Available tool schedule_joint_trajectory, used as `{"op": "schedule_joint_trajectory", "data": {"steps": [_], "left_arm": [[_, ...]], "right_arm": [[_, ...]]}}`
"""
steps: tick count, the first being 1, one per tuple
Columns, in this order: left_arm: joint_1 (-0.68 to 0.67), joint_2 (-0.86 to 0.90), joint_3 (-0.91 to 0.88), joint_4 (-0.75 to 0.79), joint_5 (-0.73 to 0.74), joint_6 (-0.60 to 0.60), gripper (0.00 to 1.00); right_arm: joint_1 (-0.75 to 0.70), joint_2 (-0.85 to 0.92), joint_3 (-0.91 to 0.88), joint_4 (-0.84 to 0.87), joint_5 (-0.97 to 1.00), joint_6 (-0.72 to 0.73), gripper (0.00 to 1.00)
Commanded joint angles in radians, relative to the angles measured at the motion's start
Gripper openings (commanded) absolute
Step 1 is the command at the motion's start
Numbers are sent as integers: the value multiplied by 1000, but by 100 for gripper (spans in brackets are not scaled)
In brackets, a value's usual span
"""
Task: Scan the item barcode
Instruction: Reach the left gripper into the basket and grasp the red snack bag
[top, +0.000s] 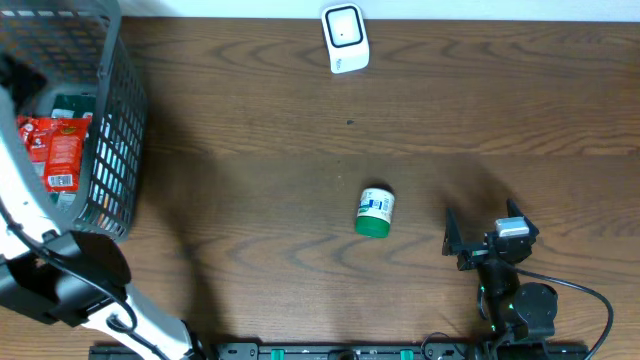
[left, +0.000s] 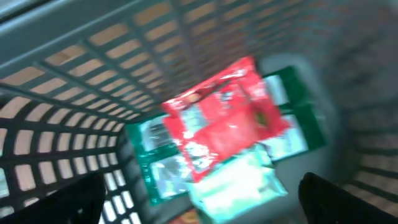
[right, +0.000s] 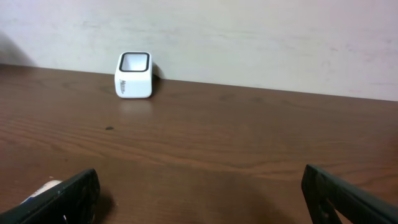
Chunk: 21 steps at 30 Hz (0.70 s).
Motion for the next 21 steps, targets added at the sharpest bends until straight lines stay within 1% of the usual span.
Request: {"op": "schedule_joint_trajectory", "data": {"steps": [1,6,9,14,21], "left_arm": [[40,62,-50,1,10,69,98],[47,171,-68,6,44,189,98],[42,245,-68,8,44,239,98],[41,339,-68,18,51,268,98],[40,397,-69,50,94,304,98]], "right_arm": [[0,-4,-1,-4,0,17,99],[0,-4,-1,-4,0,17,99],[0,-4,-1,-4,-1,17,99],[0,-4,-1,-4,-1,17,99],[0,-4,-1,-4,-1,17,99]]}}
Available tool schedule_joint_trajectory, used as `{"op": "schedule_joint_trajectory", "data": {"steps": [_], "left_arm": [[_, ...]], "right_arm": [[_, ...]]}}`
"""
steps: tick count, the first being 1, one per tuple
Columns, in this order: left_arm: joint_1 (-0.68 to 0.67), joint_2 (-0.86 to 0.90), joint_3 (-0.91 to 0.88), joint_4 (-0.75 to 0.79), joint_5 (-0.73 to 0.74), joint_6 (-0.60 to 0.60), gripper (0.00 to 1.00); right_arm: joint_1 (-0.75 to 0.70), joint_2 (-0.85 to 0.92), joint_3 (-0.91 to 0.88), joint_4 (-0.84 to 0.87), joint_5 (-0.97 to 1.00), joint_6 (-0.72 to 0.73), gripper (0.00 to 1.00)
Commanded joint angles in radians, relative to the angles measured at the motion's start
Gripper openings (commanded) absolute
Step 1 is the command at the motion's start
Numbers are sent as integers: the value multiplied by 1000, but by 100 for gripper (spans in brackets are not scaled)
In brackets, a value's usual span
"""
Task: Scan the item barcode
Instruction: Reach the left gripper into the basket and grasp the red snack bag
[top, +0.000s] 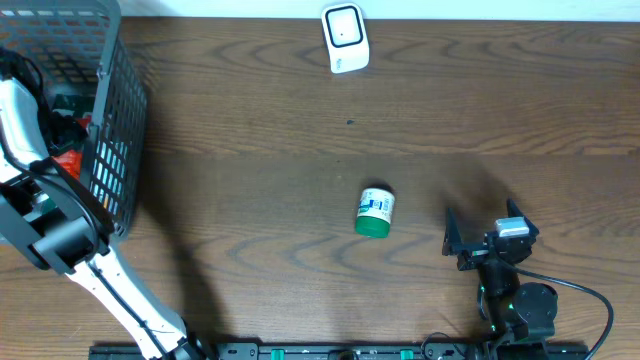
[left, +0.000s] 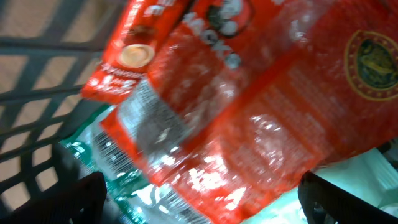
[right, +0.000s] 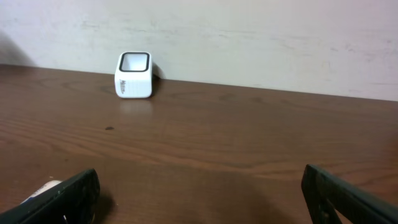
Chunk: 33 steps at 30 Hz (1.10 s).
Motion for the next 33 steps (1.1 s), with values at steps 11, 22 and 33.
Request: {"op": "schedule_joint_trajectory", "data": {"steps": [11,22,33], "left_arm": [[-2,87,-11,29,50,33,99],[-2,68,-6,25,50,33,35],[-2,-187,8,52,50,-22,7]], "right_arm": [[0,-5,-1,-4,-1,17,99],[0,-5,-1,-4,0,17,99],[0,-5,-1,-4,-1,17,99]]}}
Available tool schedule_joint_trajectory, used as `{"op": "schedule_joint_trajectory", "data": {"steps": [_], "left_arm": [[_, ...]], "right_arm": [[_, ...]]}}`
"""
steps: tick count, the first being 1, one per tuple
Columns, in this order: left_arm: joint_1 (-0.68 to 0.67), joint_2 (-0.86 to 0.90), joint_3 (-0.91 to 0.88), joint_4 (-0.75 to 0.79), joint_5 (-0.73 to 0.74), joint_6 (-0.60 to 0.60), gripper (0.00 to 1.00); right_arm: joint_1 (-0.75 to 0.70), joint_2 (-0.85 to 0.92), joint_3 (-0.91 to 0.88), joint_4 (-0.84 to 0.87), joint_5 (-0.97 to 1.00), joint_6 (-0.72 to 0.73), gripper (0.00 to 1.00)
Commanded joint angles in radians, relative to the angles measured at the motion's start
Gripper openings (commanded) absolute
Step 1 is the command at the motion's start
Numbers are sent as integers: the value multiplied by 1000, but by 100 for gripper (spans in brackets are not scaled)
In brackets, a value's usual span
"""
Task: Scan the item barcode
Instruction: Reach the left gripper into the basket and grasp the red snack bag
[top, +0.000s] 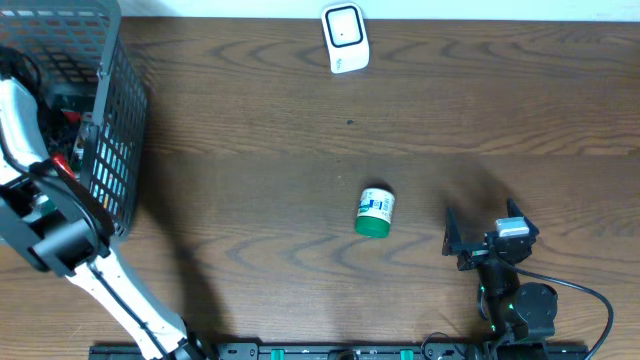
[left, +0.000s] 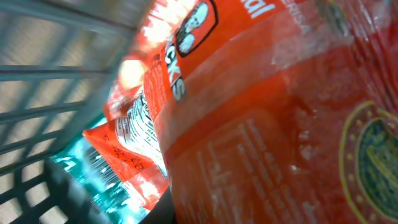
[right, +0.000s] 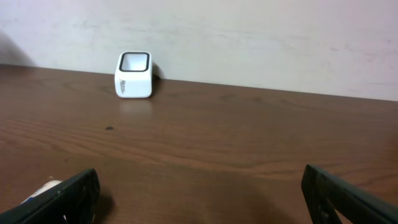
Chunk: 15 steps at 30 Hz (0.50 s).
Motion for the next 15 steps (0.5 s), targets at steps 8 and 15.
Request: {"op": "schedule_joint_trajectory", "data": {"steps": [8,15], "left_arm": [[-19,-451,12,3,94,-160,7],[-129,-694,11,-10,261,-230,7]], "right_arm": [[0,-5,-1,-4,-1,17,99],[0,-5,-1,-4,-1,17,99]]}}
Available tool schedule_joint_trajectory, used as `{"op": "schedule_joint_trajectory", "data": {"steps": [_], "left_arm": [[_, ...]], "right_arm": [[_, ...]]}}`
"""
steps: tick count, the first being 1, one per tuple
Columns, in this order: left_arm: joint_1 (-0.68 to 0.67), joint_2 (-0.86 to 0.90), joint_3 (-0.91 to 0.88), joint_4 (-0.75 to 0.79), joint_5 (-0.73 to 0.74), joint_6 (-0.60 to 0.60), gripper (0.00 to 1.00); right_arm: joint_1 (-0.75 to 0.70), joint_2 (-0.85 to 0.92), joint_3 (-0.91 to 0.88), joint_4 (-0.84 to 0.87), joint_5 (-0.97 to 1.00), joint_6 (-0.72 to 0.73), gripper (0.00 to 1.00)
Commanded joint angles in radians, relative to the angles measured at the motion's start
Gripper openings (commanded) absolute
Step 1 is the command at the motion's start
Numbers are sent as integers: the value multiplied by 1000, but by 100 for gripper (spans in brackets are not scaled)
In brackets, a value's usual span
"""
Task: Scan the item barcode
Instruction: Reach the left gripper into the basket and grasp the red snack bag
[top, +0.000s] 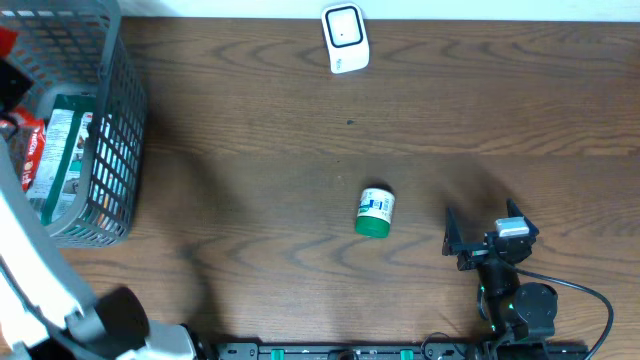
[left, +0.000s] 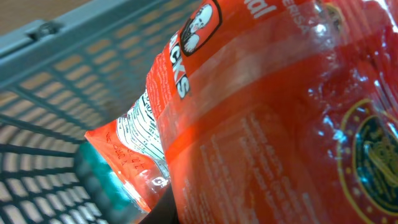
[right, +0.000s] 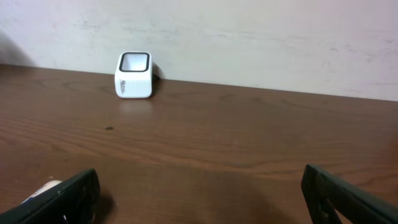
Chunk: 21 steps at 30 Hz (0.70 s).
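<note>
A red snack packet (left: 267, 118) with a printed barcode panel fills the left wrist view, and my left gripper (left: 186, 214) is shut on it, one dark finger showing under its edge. The grey basket's rim (left: 93, 28) lies behind the packet. Overhead, the left gripper (top: 10, 75) sits at the frame's left edge over the basket (top: 110, 130), with red showing beside it. The white scanner (top: 345, 38) stands at the table's far edge, also seen as scanner (right: 134, 74). My right gripper (right: 202, 199) rests open low over the table.
A green packet (top: 65, 150) lies in the basket. A small white bottle with a green cap (top: 376, 212) lies on its side mid-table, left of the right gripper (top: 482, 228). The brown wooden table (top: 250, 120) ends at a pale wall behind the scanner.
The left arm has risen from deep in the basket. The basket rim now shows behind the held red packet, and overhead the green packet lies uncovered. The right arm has not moved.
The left gripper was open above the red packet lying on green packets in the basket. Then it hung close over the packet, still open. Then the packet filled the view between its fingers, and now it is held higher, near the rim.
</note>
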Motion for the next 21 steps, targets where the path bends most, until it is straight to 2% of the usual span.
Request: {"op": "schedule_joint_trajectory", "data": {"steps": [1,8,12,16,21], "left_arm": [[-96,-106,13,-19,107,-68,8],[-435,-165,3,-136,106,-72,8],[-656,-127,-92,-126,106,-125,7],[-795,-71,-218,-71,106,-144,7],[-888,25,-349,3,94,-189,7]], "right_arm": [[0,-5,-1,-4,0,17,99],[0,-5,-1,-4,-1,17,99],[0,-5,-1,-4,-1,17,99],[0,-5,-1,-4,0,17,99],[0,-5,-1,-4,0,17,99]]}}
